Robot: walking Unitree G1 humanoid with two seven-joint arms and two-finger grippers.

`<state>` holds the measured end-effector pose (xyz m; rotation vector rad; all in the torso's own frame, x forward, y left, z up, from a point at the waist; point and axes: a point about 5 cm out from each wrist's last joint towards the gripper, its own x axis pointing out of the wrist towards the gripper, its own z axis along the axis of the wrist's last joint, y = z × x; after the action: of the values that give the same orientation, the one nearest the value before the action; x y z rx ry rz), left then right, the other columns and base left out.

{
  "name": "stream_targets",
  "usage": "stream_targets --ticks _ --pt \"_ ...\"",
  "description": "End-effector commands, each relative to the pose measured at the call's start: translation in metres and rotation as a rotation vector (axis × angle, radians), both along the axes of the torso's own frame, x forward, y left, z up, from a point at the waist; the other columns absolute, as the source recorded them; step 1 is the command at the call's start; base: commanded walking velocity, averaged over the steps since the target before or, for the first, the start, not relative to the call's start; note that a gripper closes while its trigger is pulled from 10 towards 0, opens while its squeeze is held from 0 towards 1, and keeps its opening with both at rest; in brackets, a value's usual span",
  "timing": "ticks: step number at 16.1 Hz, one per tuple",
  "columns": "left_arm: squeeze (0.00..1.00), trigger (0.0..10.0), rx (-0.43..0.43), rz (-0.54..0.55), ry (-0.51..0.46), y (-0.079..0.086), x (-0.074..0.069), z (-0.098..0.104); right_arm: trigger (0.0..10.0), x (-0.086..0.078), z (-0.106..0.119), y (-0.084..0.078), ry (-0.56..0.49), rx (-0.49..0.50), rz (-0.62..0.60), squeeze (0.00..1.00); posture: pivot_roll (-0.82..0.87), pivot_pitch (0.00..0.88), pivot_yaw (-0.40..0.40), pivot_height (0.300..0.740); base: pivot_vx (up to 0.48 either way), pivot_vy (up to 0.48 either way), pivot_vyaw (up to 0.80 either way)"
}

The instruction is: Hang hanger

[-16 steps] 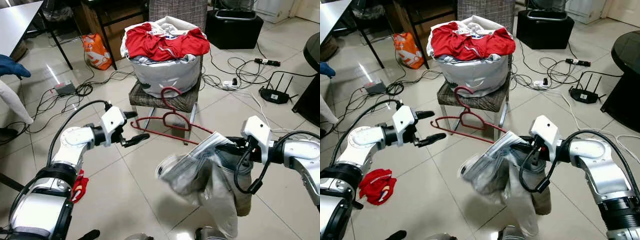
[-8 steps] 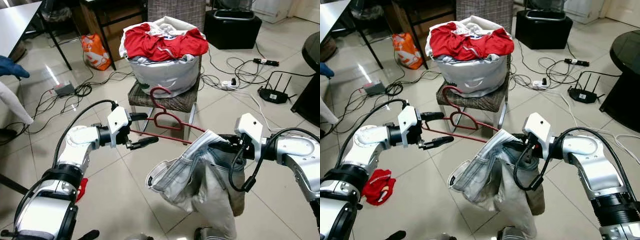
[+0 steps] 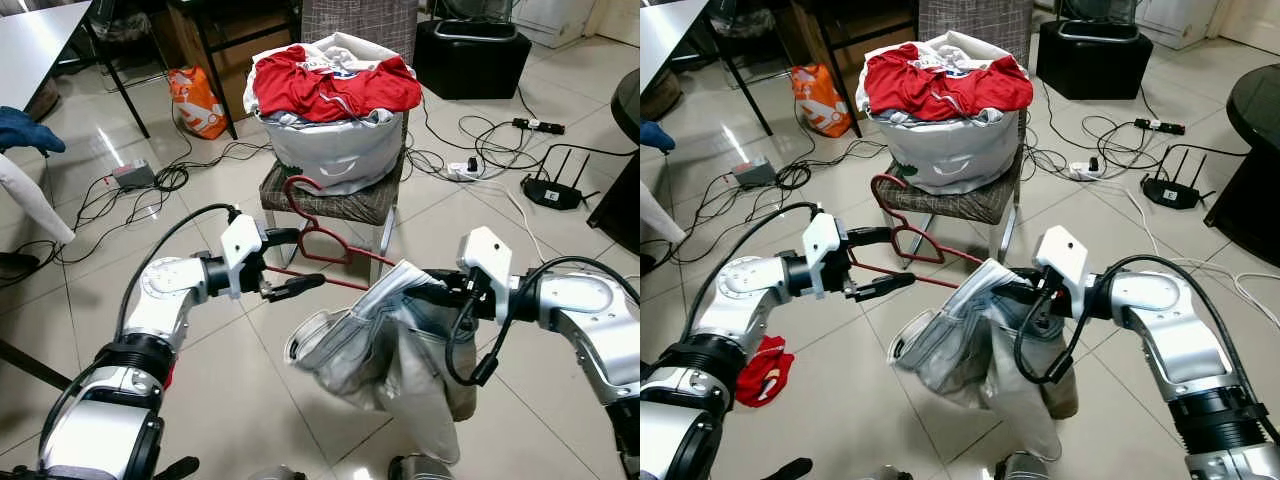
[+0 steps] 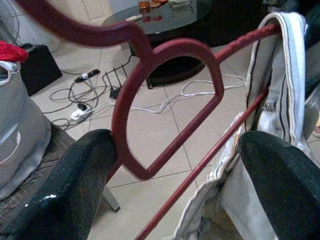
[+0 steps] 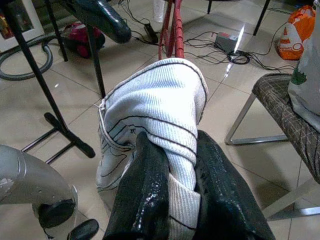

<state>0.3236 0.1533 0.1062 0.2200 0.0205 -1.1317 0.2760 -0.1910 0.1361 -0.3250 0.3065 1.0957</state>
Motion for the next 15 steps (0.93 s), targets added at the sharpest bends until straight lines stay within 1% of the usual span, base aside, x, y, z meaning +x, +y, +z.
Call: stream_targets --ticks 1,2,3,5,8,9,10,11,13,14,15 --pt "0.0 8.9 -0.004 -0.014 -0.015 -0.005 0.003 0.006 10.0 0.0 0.016 0.017 -0.07 0.054 0.069 0.0 -0.22 0.0 0.141 0.74 0.0 0.0 0.0" --pt "0.0 9.3 -0.009 -0.004 -0.018 -0.005 0.003 0.006 10.0 -0.001 0.016 0.019 -0.069 0.056 0.076 0.0 -0.22 0.0 0.141 0.74 0.0 0.0 0.0" --pt "0.0 10.0 -0.02 0.015 -0.021 -0.005 0.005 0.008 10.0 -0.001 0.016 0.019 -0.069 0.057 0.08 0.0 -0.22 0.0 0.142 0.74 0.0 0.0 0.0" --pt "0.0 10.0 -0.029 0.047 -0.029 -0.003 0.009 0.01 10.0 -0.002 0.017 0.02 -0.069 0.057 0.082 0.0 -0.22 0.0 0.143 0.74 0.0 0.0 0.0" --pt "0.0 10.0 -0.097 0.15 -0.042 0.003 0.02 0.023 10.0 -0.004 0.017 0.019 -0.075 0.055 0.076 0.0 -0.22 0.0 0.142 0.74 0.0 0.0 0.0" --pt "0.0 10.0 -0.115 0.223 -0.044 0.007 0.025 0.025 10.0 0.005 0.017 0.016 -0.113 0.054 0.002 0.0 -0.22 0.0 0.142 0.74 0.0 0.0 0.0" --pt "0.0 10.0 -0.118 0.268 -0.047 0.011 0.027 0.026 10.0 0.011 0.017 0.014 -0.141 0.053 -0.055 0.0 -0.22 0.0 0.142 0.74 0.0 0.0 0.0" --pt "0.0 10.0 -0.081 0.437 -0.054 0.024 0.033 0.022 10.0 0.023 0.012 0.007 -0.198 0.038 -0.221 0.0 -0.22 0.0 0.135 0.74 0.0 0.0 0.0" --pt "0.0 10.0 -0.079 0.496 -0.033 0.028 0.032 0.016 10.0 0.025 0.008 0.006 -0.213 0.057 -0.306 0.0 -0.22 0.0 0.135 0.74 0.0 0.0 0.0" --pt "0.0 10.0 -0.072 0.506 -0.023 0.027 0.03 0.011 10.0 0.025 0.003 0.004 -0.214 0.059 -0.352 0.0 -0.22 0.0 0.134 0.74 0.0 0.0 0.0" --pt "0.0 10.0 -0.058 0.499 -0.023 0.026 0.027 0.007 10.0 0.023 -0.003 0.005 -0.19 0.075 -0.366 0.0 -0.22 0.0 0.134 0.74 0.0 0.0 0.0"
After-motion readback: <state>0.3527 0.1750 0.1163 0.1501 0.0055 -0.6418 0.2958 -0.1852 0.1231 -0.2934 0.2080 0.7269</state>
